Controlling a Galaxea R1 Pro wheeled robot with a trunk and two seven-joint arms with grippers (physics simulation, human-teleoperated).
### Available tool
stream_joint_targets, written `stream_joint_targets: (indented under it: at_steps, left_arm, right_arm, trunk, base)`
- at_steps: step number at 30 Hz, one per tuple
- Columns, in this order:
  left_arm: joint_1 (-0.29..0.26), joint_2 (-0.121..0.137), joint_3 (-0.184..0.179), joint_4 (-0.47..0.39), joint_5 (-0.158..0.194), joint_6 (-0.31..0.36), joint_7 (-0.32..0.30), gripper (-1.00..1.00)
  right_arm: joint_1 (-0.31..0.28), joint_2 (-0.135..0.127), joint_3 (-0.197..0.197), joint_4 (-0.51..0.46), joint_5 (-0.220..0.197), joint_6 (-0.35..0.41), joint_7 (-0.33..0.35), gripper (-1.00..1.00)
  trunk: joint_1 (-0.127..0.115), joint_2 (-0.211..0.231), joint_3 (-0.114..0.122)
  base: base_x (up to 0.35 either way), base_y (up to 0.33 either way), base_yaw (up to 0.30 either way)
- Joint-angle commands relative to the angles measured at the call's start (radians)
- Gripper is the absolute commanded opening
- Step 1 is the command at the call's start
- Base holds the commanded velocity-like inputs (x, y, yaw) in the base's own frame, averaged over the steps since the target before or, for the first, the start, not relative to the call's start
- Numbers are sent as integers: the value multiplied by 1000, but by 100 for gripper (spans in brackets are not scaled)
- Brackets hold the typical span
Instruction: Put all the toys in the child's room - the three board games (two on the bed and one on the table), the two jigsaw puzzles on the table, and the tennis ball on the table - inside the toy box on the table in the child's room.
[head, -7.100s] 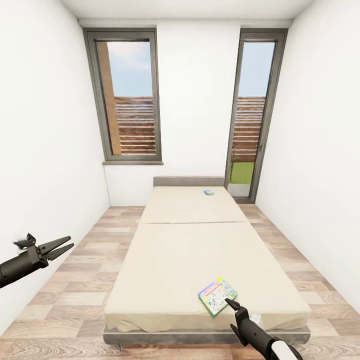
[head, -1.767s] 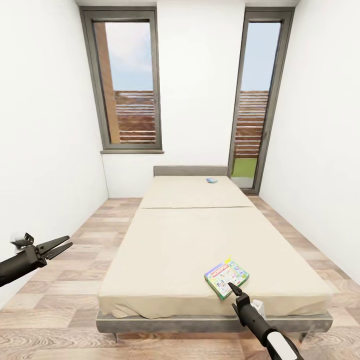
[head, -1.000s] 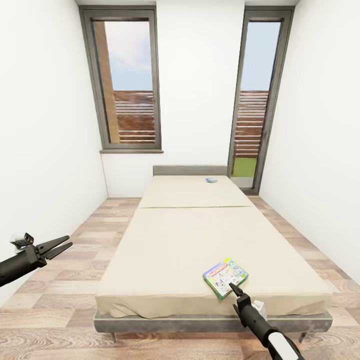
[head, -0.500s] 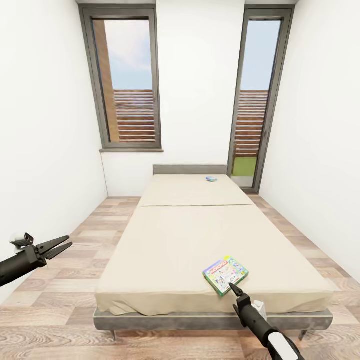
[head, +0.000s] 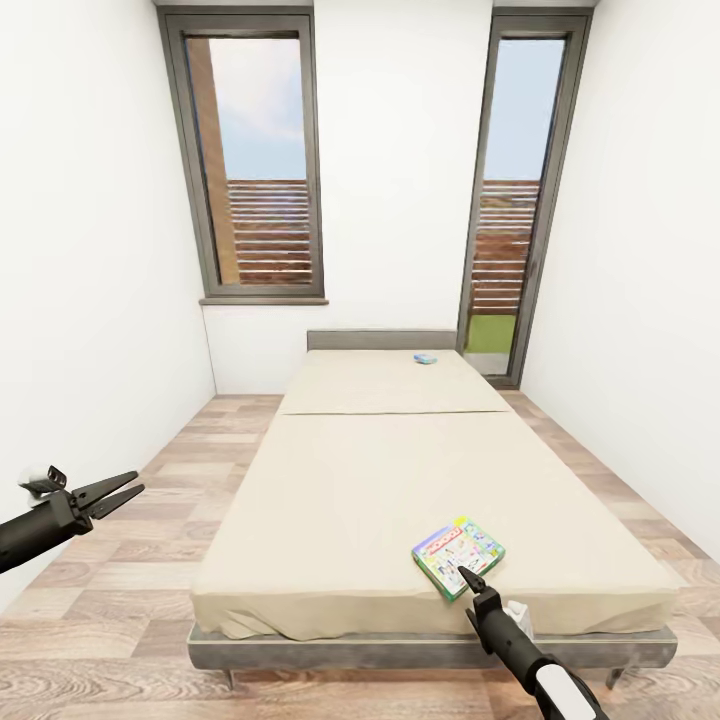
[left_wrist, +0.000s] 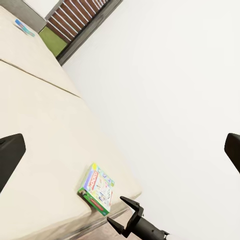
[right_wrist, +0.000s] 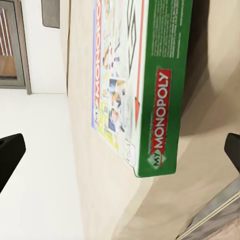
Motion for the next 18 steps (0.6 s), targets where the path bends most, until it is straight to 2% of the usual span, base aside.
stream_joint_targets:
  at_steps: [1,18]
  left_arm:
    - [-1,0,0,0,-1,11,-4,100]
    - [-1,0,-1,0,-1,9,-4,100]
  right_arm:
    - [-1,0,-5,0,-7,9,2,100]
    - [0,0,-5,0,-7,9,2,100]
  trunk:
    - [0,0,-1]
    - [0,0,-1]
  base:
    - [5,3,0]
    - [54,34,0]
